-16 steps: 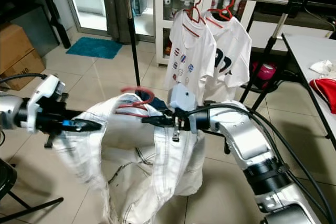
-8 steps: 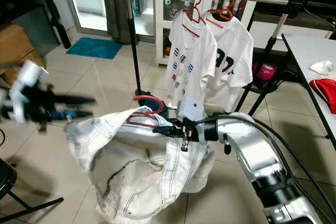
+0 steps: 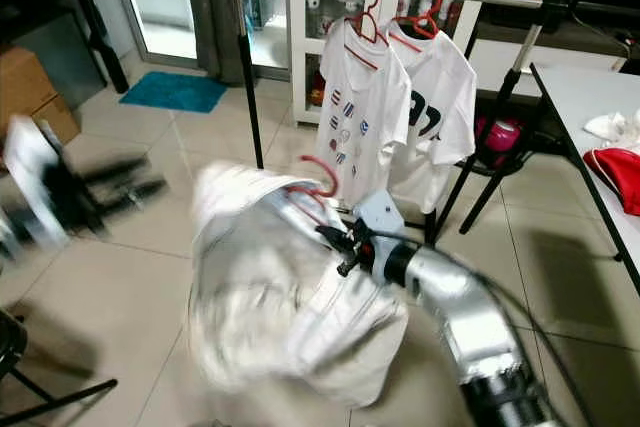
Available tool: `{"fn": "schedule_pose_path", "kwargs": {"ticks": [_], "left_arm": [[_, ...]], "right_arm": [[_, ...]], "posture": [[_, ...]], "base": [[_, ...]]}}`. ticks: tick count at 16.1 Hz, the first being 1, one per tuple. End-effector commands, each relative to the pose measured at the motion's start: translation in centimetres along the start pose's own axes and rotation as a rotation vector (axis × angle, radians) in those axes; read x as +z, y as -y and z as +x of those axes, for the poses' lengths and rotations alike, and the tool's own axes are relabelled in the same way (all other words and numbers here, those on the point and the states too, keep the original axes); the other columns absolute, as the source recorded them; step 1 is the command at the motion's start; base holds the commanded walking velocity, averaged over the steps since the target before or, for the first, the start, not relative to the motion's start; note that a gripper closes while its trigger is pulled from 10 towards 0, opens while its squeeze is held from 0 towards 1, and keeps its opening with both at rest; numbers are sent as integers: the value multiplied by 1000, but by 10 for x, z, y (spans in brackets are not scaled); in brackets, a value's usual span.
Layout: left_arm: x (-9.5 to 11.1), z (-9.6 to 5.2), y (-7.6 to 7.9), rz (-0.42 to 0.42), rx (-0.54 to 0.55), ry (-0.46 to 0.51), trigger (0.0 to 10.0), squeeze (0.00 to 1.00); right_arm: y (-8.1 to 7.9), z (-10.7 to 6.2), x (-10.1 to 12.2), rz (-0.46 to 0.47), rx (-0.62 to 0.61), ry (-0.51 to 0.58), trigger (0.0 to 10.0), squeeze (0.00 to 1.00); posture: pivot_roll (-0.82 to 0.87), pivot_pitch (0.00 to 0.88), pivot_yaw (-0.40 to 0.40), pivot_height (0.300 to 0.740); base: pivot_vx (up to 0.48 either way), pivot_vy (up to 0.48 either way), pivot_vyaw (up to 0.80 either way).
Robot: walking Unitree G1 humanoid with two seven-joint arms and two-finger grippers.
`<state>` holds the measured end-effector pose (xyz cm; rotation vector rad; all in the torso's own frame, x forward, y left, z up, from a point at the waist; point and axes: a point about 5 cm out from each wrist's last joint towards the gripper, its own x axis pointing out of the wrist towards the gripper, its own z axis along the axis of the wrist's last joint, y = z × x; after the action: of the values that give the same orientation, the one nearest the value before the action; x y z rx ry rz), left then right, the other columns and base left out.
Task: Hang hanger
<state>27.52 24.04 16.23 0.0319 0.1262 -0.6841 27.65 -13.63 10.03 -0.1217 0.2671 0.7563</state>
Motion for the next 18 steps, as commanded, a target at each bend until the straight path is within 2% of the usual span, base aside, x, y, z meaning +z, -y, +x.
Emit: {"fn": "schedule_pose_path", "kwargs": {"ticks": [1, 3, 4, 5, 6, 7, 8, 10, 11, 12, 13, 15, 18], "left_arm": [[2, 4, 9, 36, 84, 23, 10000, 0], [-6, 10, 30, 9, 161, 50, 10000, 0], [-5, 13, 31, 2, 245, 80, 10000, 0], [-6, 14, 33, 21, 332, 92, 10000, 0], [-7, 15, 33, 38, 375, 95, 10000, 0], [-9, 17, 35, 40, 425, 93, 10000, 0], [-12, 18, 39, 61, 470, 78, 10000, 0], [-18, 20, 47, 10, 505, 63, 10000, 0], [-20, 23, 51, -3, 503, 54, 10000, 0], [-24, 32, 60, -9, 496, 29, 10000, 0], [-25, 36, 63, -7, 491, 26, 10000, 0], [-25, 40, 65, -21, 479, 30, 10000, 0], [-23, 44, 66, -13, 467, 19, 10000, 0]], "right_arm": [[-1, -2, 11, 33, -79, 75, 0, 0], [-11, 3, 2, 129, -162, 92, 0, 0], [-11, 5, 2, 159, -209, 100, 0, 0], [-7, 7, 3, 194, -302, 95, 2431, 0], [-2, 7, 2, 219, -372, 89, 10000, 0], [3, 7, 0, 252, -444, 63, 10000, 0], [6, 9, -3, 228, -487, 13, 10000, 0], [6, 8, -1, 204, -495, 20, 10000, 0], [4, 8, 1, 186, -483, 36, 10000, 0], [2, 9, 5, 221, -460, 88, 10000, 0], [2, 10, 6, 258, -481, 95, 10000, 0], [-1, 11, 11, 240, -467, 107, 10000, 0], [-5, 11, 15, 270, -443, 133, 10000, 0]], "posture": [[-37, 0, -20, 740], [-27, 0, -27, 740], [-29, 4, -36, 740], [-29, 4, -36, 740], [-31, 22, -50, 740], [-33, 24, -63, 740], [-31, 29, -63, 740], [-25, 31, -47, 740], [-24, 27, -44, 740], [-30, 30, -48, 740], [-32, 33, -38, 740], [-41, 31, -29, 740], [-47, 32, -23, 740]], "base": [[0, 0, 0], [0, 0, 0], [0, 0, 0], [0, 0, 0], [0, 0, 0], [0, 0, 0], [0, 0, 0], [124, 0, 0], [255, 0, 0], [322, 0, 0], [334, 0, 0], [345, 0, 400], [346, 0, 533]]}}
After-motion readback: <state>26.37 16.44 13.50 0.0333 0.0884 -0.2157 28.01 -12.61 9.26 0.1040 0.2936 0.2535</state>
